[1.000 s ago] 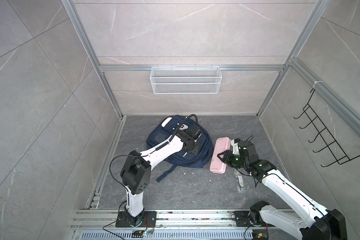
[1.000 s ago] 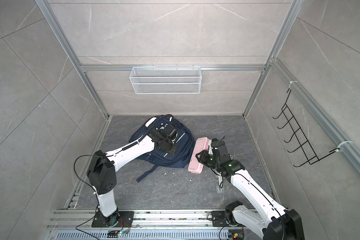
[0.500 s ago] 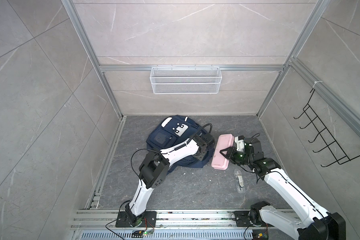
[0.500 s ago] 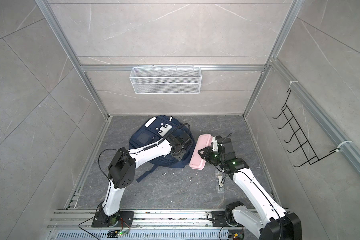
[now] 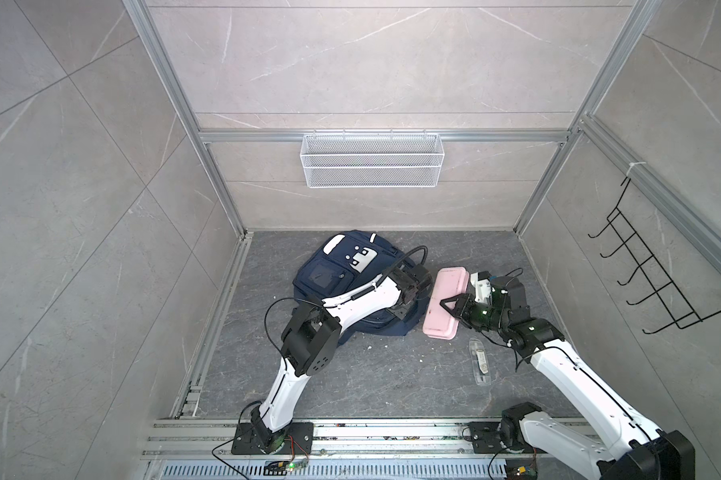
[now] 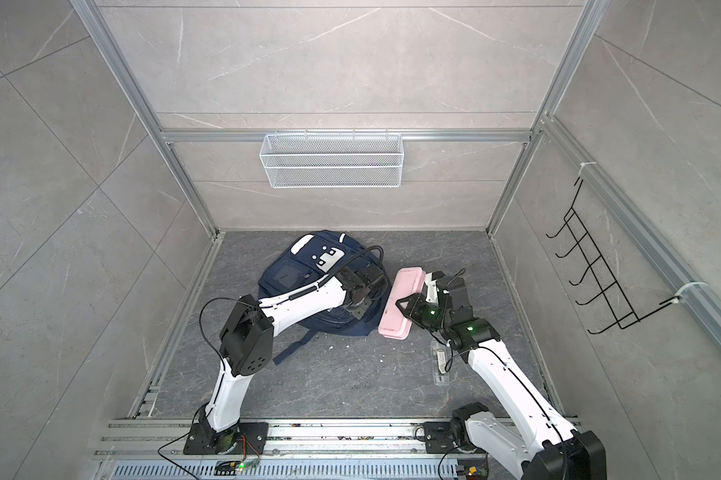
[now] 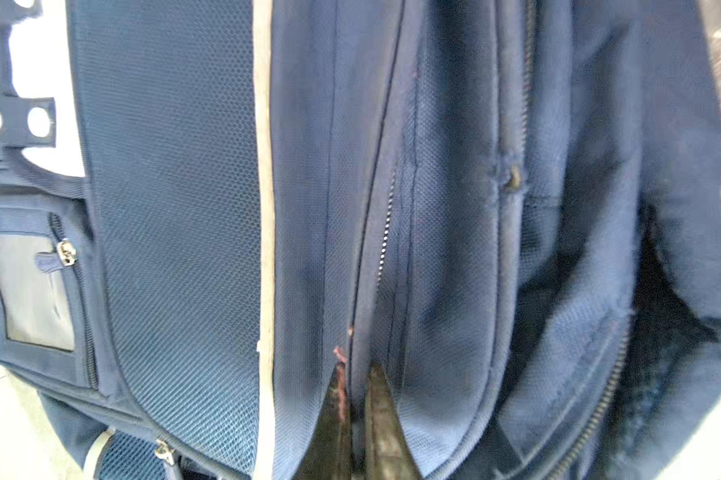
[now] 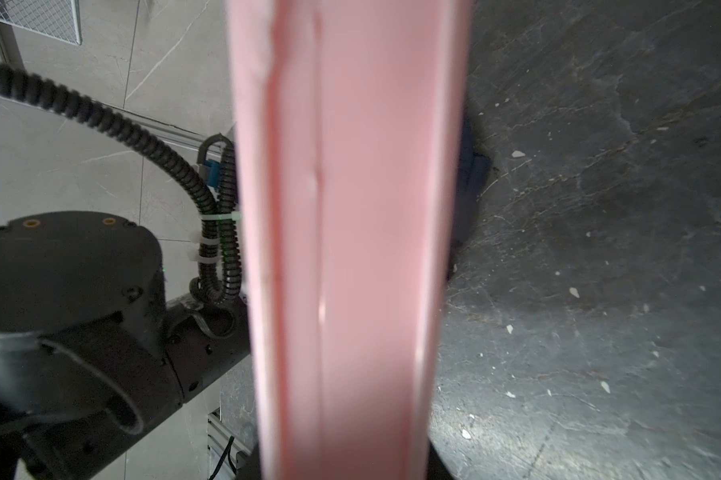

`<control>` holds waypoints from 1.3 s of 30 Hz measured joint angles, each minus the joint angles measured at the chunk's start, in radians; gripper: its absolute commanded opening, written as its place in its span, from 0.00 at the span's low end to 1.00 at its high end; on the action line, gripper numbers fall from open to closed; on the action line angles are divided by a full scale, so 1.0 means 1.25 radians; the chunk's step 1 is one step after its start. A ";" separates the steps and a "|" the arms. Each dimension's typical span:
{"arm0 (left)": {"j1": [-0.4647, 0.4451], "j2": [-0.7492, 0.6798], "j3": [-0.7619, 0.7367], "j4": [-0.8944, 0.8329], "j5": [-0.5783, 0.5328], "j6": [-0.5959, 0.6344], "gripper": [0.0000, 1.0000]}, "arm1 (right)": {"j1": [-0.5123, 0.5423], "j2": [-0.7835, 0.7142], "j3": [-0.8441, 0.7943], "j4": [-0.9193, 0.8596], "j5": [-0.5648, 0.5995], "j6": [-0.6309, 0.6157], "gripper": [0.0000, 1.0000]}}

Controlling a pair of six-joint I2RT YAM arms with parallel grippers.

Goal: Pack the student bag
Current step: 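Pinch the backpack opening edge with the left gripper and pull it open, then carry the pencil case into the backpack with right while left holds it open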

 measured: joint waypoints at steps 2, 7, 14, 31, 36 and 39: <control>0.001 -0.005 0.001 -0.002 0.000 0.000 0.00 | 0.000 0.000 0.000 0.000 0.000 0.000 0.14; 0.009 -0.049 0.009 -0.014 0.003 0.000 0.00 | 0.000 0.000 0.000 0.007 -0.002 0.000 0.14; 0.060 -0.136 0.089 -0.043 0.043 0.000 0.00 | -0.001 0.014 -0.001 0.037 -0.018 0.004 0.14; 0.084 -0.178 0.086 -0.040 0.174 -0.008 0.00 | -0.001 0.074 -0.016 0.109 -0.057 0.027 0.14; 0.084 -0.179 0.065 -0.025 0.183 -0.014 0.00 | -0.001 0.107 -0.023 0.156 -0.070 0.039 0.14; 0.084 -0.190 0.065 -0.023 0.183 -0.014 0.00 | -0.001 0.163 -0.024 0.212 -0.087 0.058 0.14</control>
